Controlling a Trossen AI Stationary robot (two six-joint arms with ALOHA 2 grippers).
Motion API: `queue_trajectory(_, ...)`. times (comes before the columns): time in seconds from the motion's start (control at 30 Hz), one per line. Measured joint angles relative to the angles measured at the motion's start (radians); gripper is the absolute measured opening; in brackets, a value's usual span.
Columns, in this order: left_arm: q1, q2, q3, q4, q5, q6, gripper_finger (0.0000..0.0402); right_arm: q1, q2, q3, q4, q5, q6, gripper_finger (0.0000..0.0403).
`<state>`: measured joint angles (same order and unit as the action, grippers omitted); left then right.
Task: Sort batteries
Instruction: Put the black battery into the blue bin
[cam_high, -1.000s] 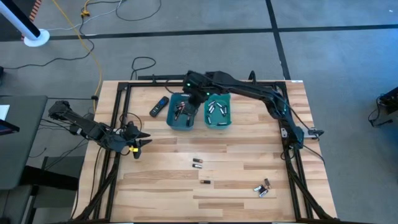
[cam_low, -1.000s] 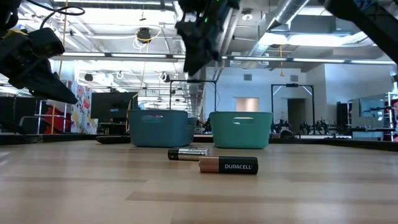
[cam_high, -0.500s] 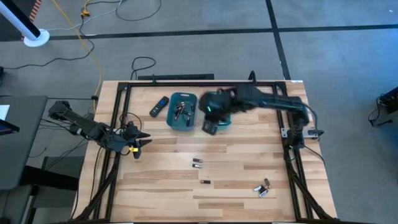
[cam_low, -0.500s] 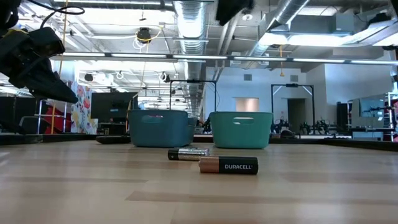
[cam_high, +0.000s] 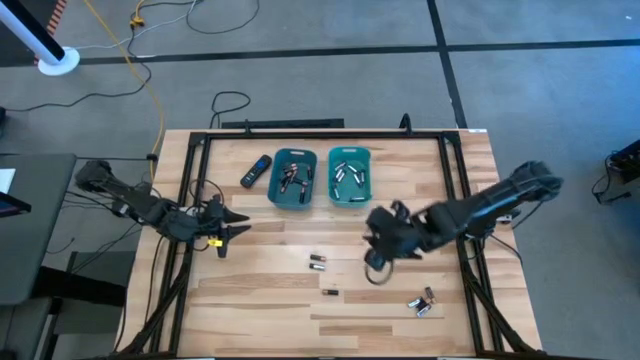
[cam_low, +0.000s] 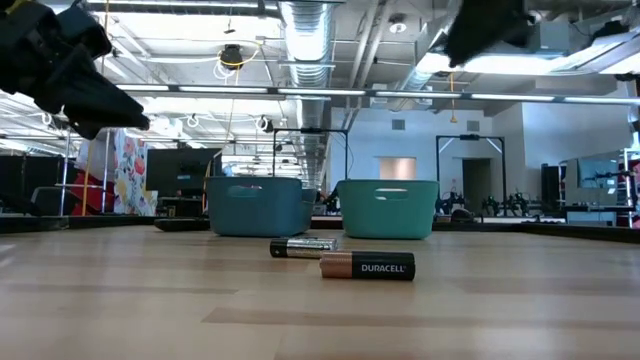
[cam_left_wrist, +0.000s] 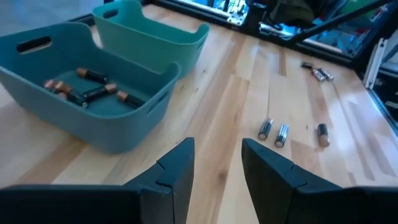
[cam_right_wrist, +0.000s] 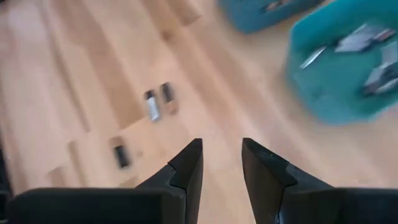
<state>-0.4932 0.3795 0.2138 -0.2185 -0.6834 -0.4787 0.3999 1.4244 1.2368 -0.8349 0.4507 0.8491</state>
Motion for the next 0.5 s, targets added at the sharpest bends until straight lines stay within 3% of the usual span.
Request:
queue_trajectory(0.23, 0.0, 0.195, 0.017, 0.097, 0.044, -0.031, 0.0128, 0.089, 0.013, -0.3, 0.436, 0.0, 0.098, 0.0127)
queue_trajectory(0.37, 0.0, 0.316, 0.059, 0.097, 0.061, -0.072, 0.0128, 0.086, 0.143, -0.351, 0.595, -0.001, -0.022, 0.0127)
queue_trajectory(0.5, -0.004, 0.421, 0.111, 0.097, 0.145, -0.125, 0.0128, 0.044, 0.283, -0.35, 0.788, 0.0, -0.121, 0.0129)
